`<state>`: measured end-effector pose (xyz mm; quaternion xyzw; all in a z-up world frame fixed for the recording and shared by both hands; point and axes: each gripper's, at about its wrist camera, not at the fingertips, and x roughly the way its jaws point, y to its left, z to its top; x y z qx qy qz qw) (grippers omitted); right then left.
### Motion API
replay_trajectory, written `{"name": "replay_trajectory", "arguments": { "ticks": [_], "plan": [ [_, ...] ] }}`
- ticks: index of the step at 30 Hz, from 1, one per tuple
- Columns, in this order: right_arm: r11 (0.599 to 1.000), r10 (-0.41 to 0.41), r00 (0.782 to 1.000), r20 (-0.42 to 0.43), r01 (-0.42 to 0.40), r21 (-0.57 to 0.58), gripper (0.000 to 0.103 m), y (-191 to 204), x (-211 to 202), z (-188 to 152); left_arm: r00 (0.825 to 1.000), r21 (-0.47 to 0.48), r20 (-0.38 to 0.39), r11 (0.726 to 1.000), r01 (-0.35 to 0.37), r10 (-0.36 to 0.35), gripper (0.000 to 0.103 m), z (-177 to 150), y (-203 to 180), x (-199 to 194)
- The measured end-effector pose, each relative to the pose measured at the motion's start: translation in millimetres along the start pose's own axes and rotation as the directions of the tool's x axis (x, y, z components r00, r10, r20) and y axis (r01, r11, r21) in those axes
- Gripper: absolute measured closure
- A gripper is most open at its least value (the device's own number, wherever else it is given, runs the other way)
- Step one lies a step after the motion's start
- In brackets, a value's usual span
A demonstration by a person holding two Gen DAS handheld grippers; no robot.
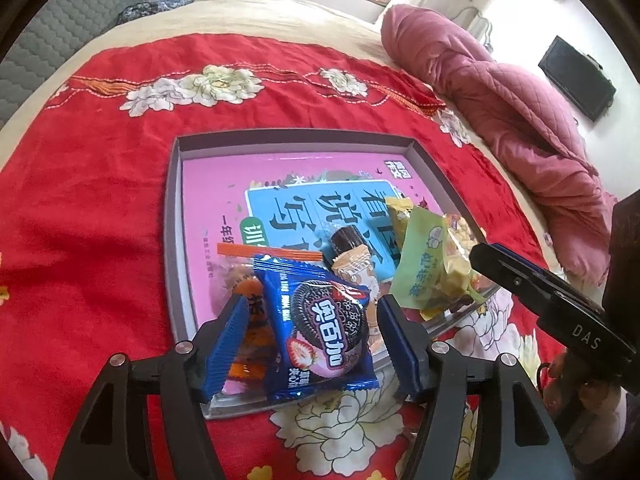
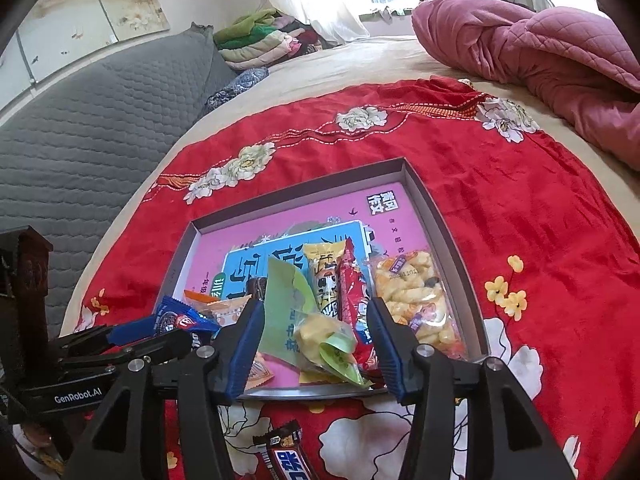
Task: Organize snacks
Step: 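Lower Oreo packet into tray, open left tool while right tool releases green bag, then withdraw both open tools toward the chocolate bar and round biscuit packet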
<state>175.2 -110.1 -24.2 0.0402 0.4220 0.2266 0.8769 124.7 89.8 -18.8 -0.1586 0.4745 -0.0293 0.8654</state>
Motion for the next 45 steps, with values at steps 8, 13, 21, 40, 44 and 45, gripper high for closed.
{"name": "replay_trajectory", "arguments": {
  "ticks": [8,13,21,40,44,45],
  "plan": [
    [1.0,0.008,1.0,0.026,-0.008,-0.006,0.047,0,-15,2,0.999,-0.013,0.045,1.0,-0.016,0.016,0.034,3,9,-21],
    [1.0,0.008,0.999,0.036,-0.008,-0.014,0.046,0,-24,2,0.999,-0.004,0.049,1.0,-0.018,0.018,0.034,1,7,-28],
    [0.999,0.002,1.0,0.022,-0.001,-0.047,0.045,0,-34,-7,0.998,0.017,0.062,1.0,-0.003,0.002,0.034,-6,-1,-42],
    [0.992,-0.016,0.997,-0.073,0.007,-0.123,0.037,-3,-41,-43,0.982,0.176,-0.157,0.975,0.137,-0.109,0.034,-63,-43,-30],
    [0.991,-0.006,0.993,-0.115,-0.009,-0.133,0.037,-1,-33,-49,0.966,0.2,-0.222,0.963,0.179,-0.134,0.034,-78,-55,-21],
    [0.991,-0.007,0.993,-0.121,-0.01,-0.137,0.037,0,-31,-50,0.964,0.208,-0.231,0.961,0.184,-0.135,0.034,-81,-57,-20]
  ]
}}
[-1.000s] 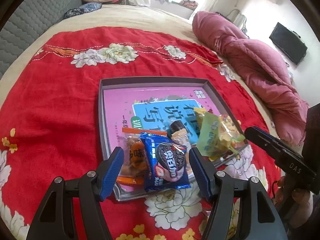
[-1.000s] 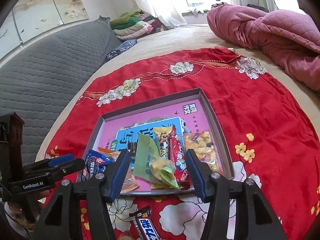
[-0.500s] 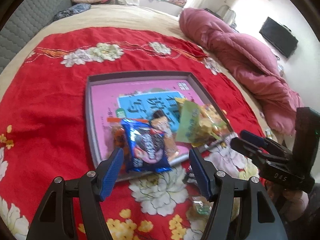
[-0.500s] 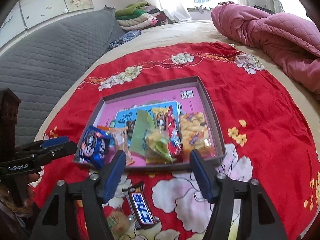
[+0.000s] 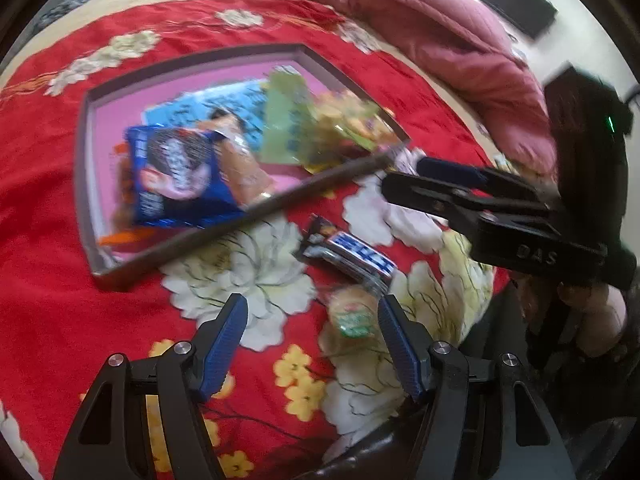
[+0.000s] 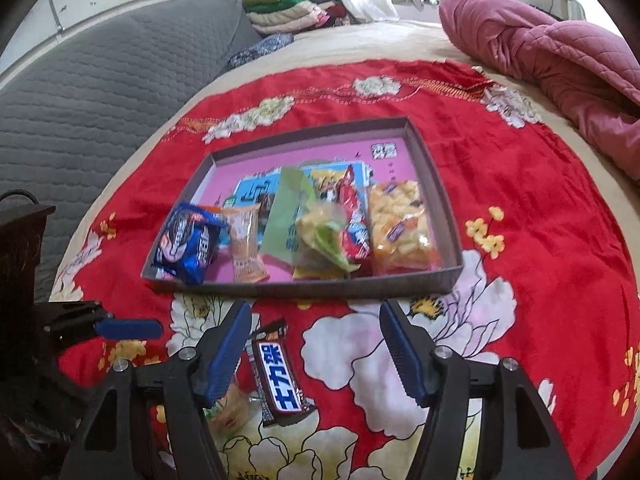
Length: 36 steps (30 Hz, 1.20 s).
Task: Organize snacks
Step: 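Withdraw both open tools toward the chocolate bar and round biscuit packet, then close right tool on chocolate bar while left tool closes on round biscuit packet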
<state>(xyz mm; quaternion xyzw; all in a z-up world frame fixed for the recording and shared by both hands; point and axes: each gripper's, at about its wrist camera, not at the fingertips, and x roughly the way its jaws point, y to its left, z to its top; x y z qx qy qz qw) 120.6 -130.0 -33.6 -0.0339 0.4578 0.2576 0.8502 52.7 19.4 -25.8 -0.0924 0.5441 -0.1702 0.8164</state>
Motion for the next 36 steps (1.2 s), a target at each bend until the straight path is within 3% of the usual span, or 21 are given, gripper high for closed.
{"name": "replay_trajectory", "arguments": {
  "ticks": [12,17,23,29,36],
  "plan": [
    [0.997,0.063,0.992,-0.111,-0.068,-0.038,0.037,10,21,-15,0.993,-0.015,-0.111,0.999,0.033,-0.034,0.034,-6,-9,42],
    [0.994,0.079,0.984,-0.156,-0.091,-0.067,0.038,15,30,-19,0.995,-0.044,-0.093,0.998,0.043,-0.047,0.035,-3,-7,46],
    [0.989,0.077,0.974,-0.213,-0.102,-0.109,0.052,24,43,-25,0.992,-0.035,-0.108,0.997,0.062,-0.066,0.064,-3,-6,48],
    [0.979,0.035,0.969,-0.245,-0.082,-0.185,0.072,37,54,-30,0.99,-0.005,-0.129,0.999,0.051,-0.051,0.067,-5,-10,49],
    [0.983,0.036,0.976,-0.213,-0.073,-0.166,0.074,31,44,-30,0.993,-0.002,-0.111,0.999,0.051,-0.051,0.067,-4,-7,43]
  ]
}}
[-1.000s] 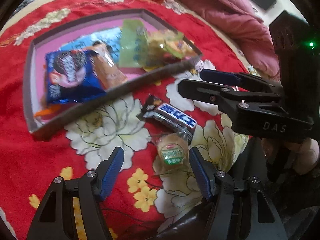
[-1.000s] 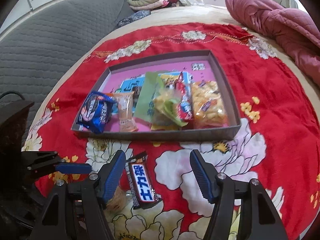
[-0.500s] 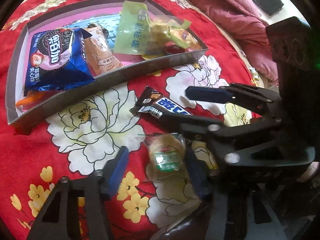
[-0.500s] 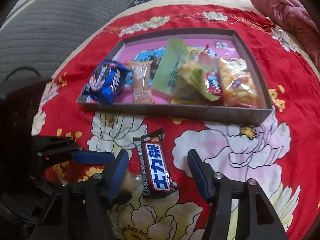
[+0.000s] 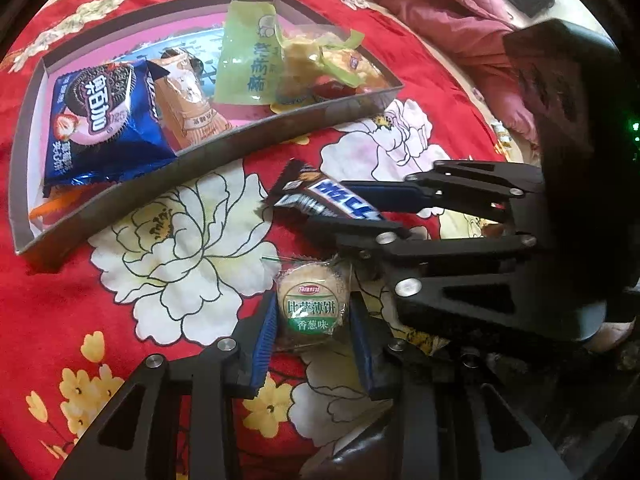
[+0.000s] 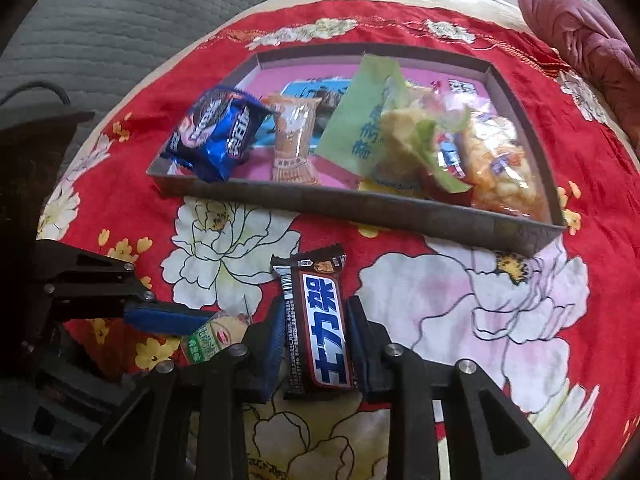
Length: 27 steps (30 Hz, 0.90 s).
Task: Organize snacks
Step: 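Close right tool on chocolate bar while left tool closes on round biscuit packet, then carry biscuit packet with left tool while right tool carries chocolate bar over tray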
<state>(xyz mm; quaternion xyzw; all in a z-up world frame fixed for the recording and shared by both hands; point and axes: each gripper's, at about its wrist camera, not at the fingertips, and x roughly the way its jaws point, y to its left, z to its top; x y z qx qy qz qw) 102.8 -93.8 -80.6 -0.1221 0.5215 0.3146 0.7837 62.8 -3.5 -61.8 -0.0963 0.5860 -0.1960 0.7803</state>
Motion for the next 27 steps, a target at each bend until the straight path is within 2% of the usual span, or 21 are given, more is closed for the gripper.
{"name": "replay_trajectory", "arguments": {
  "ticks": [9,12,16,22,27],
  "plan": [
    [0.999,0.026,0.992,0.122,-0.032,0.043,0.074,-13,-43,10,0.992,-0.007,0.127,1.0,0.019,-0.018,0.068,7,2,-33],
    [0.997,0.014,0.984,0.179,-0.028,0.075,0.074,-18,-55,19,0.983,-0.021,0.185,1.0,0.022,-0.017,0.068,11,5,-47],
    [0.995,0.004,0.974,0.228,-0.027,0.098,0.074,-22,-64,29,0.966,-0.055,0.256,0.998,-0.01,0.024,0.068,21,15,-60],
    [0.993,-0.004,0.961,0.275,-0.028,0.112,0.074,-22,-67,42,0.948,-0.109,0.31,0.993,-0.039,0.071,0.068,32,33,-67],
    [0.993,-0.006,0.953,0.304,-0.031,0.117,0.074,-17,-66,55,0.928,-0.112,0.357,0.992,-0.065,0.102,0.068,40,35,-71]
  ]
}}
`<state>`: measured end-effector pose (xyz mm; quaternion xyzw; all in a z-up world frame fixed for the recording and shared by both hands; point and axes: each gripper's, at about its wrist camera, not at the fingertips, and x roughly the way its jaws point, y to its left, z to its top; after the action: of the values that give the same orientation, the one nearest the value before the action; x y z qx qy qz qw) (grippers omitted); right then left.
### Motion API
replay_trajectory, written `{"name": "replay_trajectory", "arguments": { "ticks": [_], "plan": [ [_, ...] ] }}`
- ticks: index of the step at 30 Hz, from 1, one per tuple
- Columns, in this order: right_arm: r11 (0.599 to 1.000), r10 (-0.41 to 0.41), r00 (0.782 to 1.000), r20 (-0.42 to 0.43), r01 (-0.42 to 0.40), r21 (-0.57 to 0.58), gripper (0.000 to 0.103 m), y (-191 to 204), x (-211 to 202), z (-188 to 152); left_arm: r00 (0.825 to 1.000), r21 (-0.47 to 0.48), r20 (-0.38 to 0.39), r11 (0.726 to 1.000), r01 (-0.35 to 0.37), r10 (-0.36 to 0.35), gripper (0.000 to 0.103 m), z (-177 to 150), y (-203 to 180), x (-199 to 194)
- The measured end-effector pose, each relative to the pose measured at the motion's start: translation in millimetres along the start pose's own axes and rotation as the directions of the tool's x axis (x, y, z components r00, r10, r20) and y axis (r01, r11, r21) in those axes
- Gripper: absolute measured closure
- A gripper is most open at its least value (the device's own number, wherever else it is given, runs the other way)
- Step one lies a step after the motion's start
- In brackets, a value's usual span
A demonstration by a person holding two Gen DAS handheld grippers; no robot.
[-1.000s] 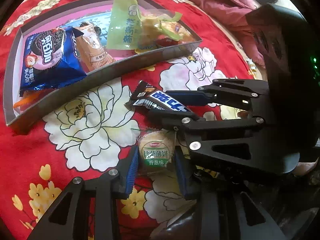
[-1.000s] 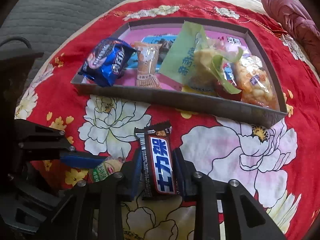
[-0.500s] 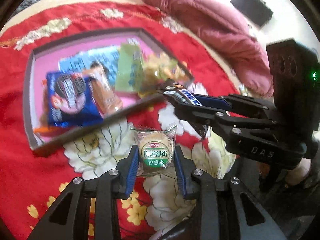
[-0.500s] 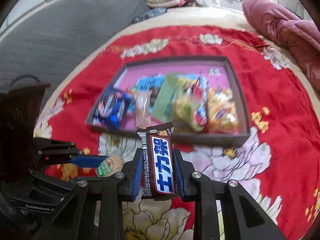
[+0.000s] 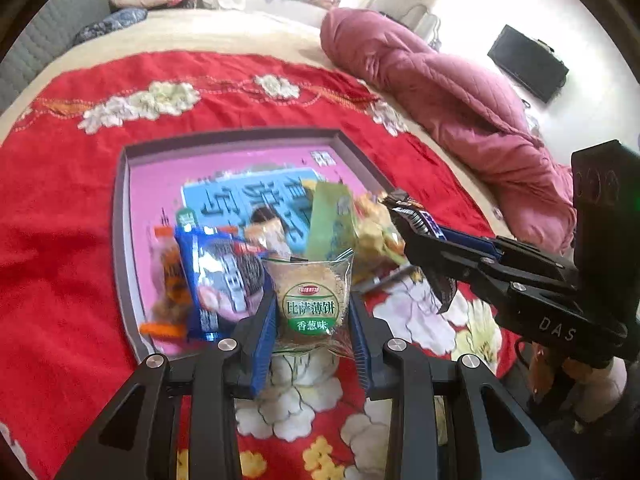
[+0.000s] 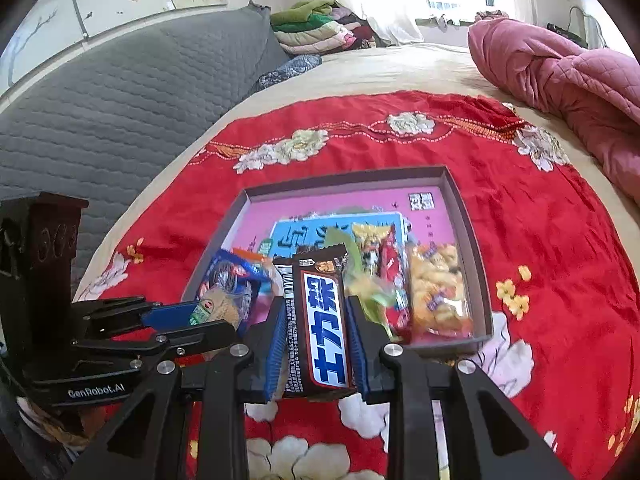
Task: Organize snacks
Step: 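Carry biscuit packet with left tool while right tool carries chocolate bar over tray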
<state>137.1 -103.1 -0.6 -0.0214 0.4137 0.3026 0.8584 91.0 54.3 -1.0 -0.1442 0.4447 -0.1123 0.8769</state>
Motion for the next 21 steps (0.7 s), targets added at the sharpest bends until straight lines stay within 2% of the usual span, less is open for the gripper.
{"name": "replay_trajectory", "arguments": {
  "ticks": [5,10,14,21],
  "plan": [
    [1.0,-0.009,1.0,0.026,0.009,0.011,0.074,2,4,8,1.0,0.001,0.02,1.0,-0.024,0.024,0.068,7,-1,10],
    [1.0,-0.007,1.0,0.018,0.006,0.029,0.074,-2,13,9,0.999,-0.012,0.023,0.999,-0.033,0.033,0.068,8,4,20],
    [0.999,-0.015,1.0,0.011,0.015,0.034,0.074,-4,21,8,0.997,-0.002,0.025,0.998,-0.069,0.069,0.068,10,5,26],
    [0.999,-0.022,1.0,0.0,0.022,0.047,0.074,-8,31,7,0.998,-0.037,0.021,0.997,-0.064,0.065,0.068,14,15,35]
  ]
}}
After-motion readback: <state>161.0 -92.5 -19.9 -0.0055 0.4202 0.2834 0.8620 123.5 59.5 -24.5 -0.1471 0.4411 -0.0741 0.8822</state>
